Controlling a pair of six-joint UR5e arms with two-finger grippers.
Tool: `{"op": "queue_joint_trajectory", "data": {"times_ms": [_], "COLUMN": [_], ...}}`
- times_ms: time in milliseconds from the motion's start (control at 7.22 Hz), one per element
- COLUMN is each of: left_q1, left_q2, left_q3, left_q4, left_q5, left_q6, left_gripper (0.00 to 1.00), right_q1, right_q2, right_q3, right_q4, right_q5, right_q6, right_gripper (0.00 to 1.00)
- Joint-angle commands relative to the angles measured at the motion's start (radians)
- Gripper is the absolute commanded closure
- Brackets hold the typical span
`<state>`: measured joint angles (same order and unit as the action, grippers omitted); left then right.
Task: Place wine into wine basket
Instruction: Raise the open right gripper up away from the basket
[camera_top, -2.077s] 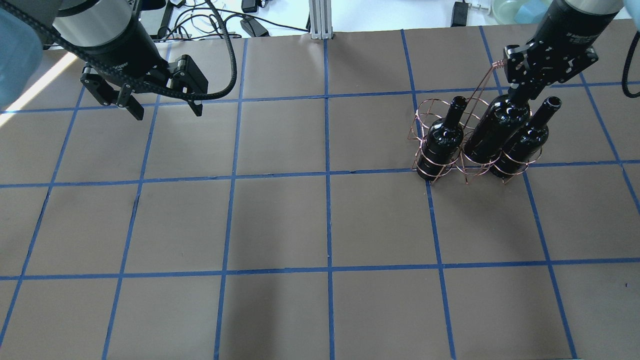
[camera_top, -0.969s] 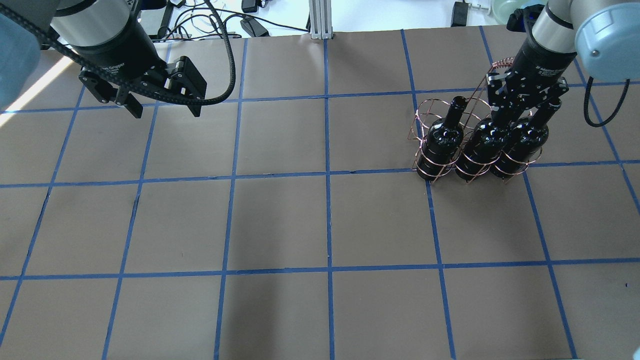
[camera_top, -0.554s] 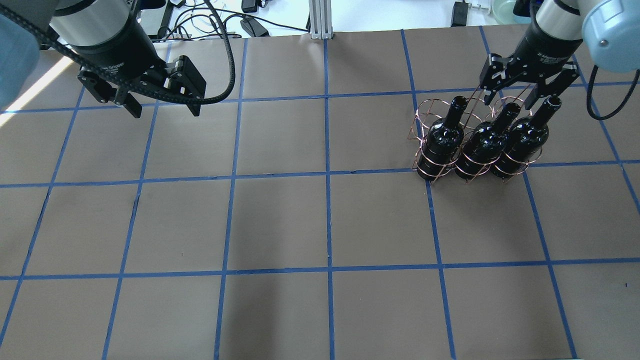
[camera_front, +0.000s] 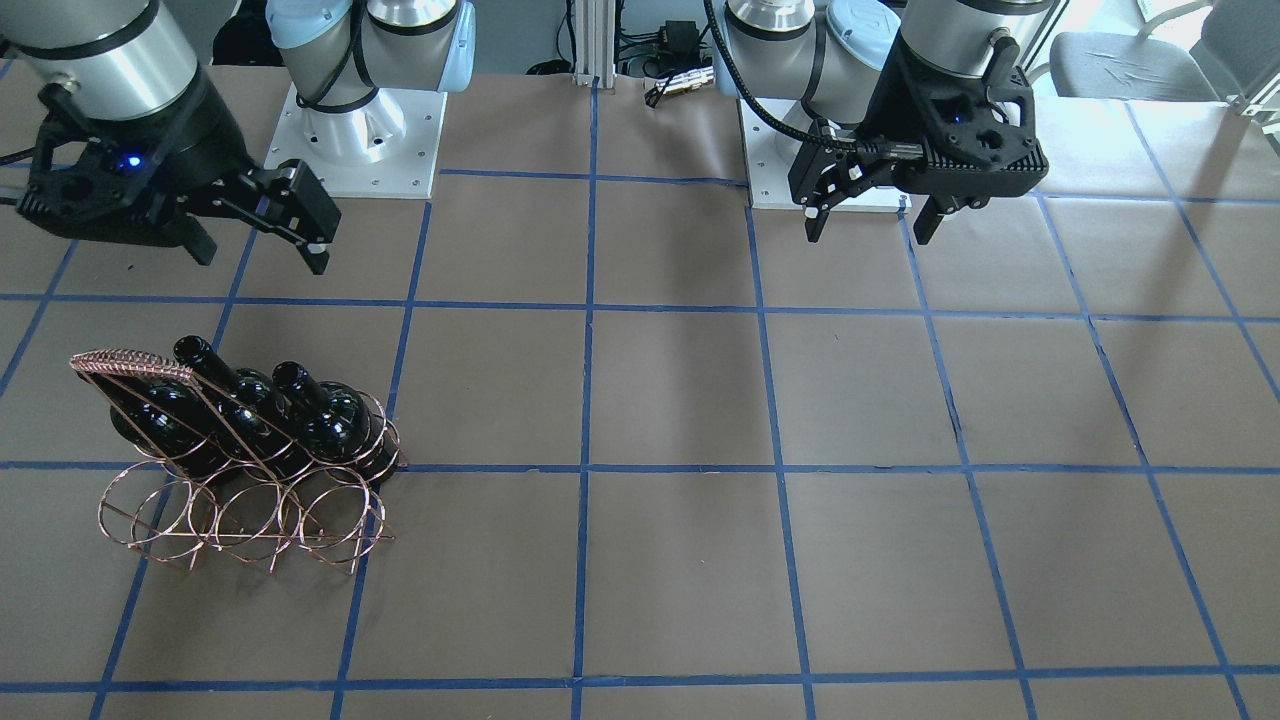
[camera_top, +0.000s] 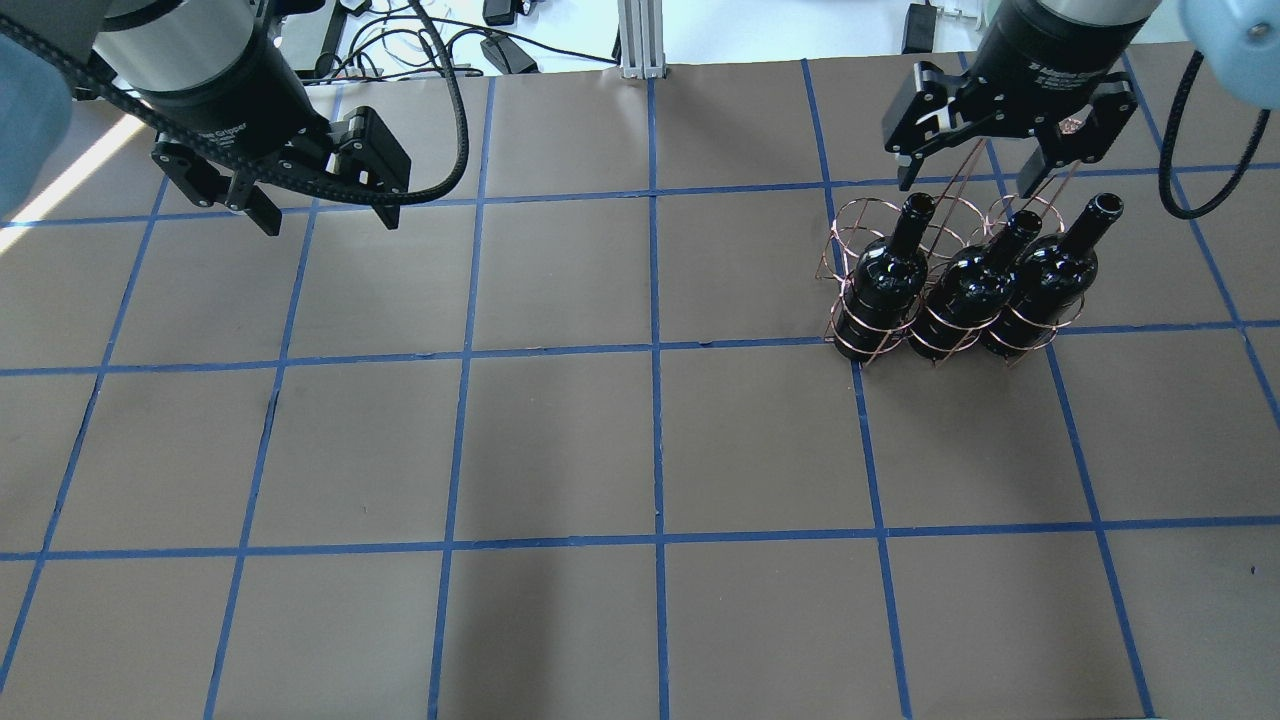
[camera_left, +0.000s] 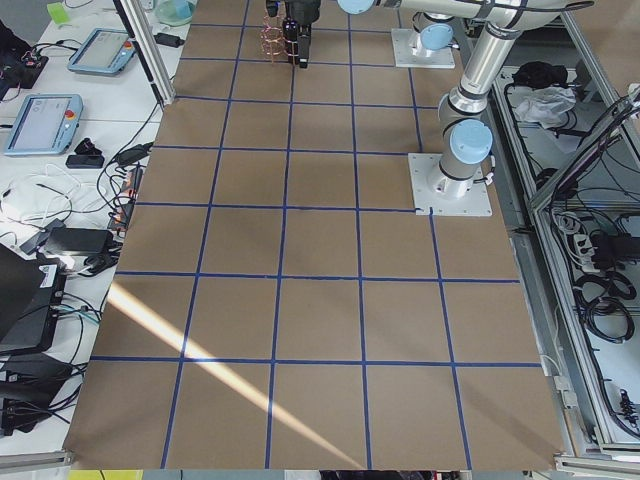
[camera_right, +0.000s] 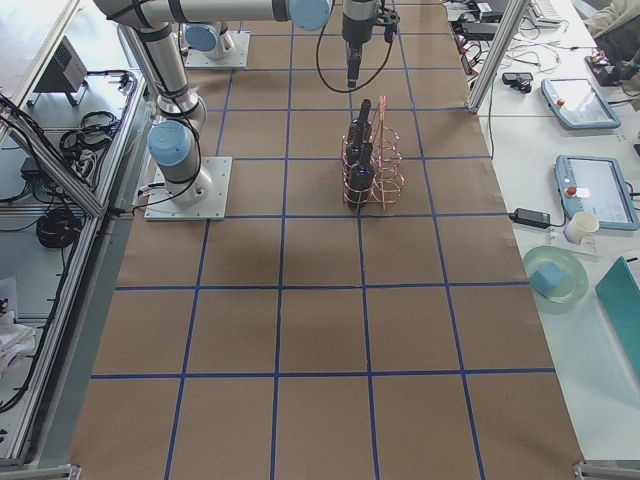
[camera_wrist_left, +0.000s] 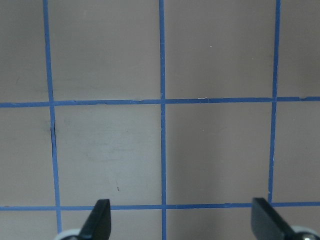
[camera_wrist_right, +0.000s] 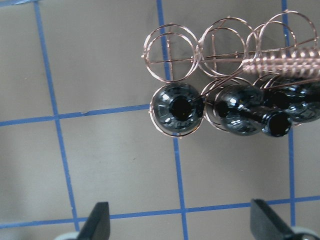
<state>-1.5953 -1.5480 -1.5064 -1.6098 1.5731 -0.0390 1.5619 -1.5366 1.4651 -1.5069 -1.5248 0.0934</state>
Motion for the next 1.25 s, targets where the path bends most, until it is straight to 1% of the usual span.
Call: {"op": "queue_joint_trajectory", "data": {"times_ms": [0,277,692,831,1108], "left_q1": [0.000,0.000,0.000,0.000,0.000], "left_q2": [0.002,0.002,0.002,0.002,0.002], "left_q3": [-0.003,-0.005,-0.006,-0.006,-0.006], "left_q4": [0.001,0.002,0.001,0.001,0.001], "left_q5": [0.001,0.001,0.002,0.002,0.002], "left_q6": [-0.004,-0.004,-0.004,-0.004,-0.004], "left_gripper": [0.00,0.00,0.00,0.00,0.00], "right_q1": [0.052,0.049,0.044,0.046,0.044], "right_q2": [0.001,-0.003,-0.007,-0.008,-0.008], "right_q3": [-0.035,-0.034,-0.025,-0.020,-0.019], "right_q4": [0.008,0.008,0.033,0.033,0.037], "right_q5": [0.000,0.006,-0.014,-0.041,-0.041], "right_q6": [0.005,-0.053,-0.073,-0.079,-0.077], "right_gripper": [0.01,0.00,0.00,0.00,0.00]}}
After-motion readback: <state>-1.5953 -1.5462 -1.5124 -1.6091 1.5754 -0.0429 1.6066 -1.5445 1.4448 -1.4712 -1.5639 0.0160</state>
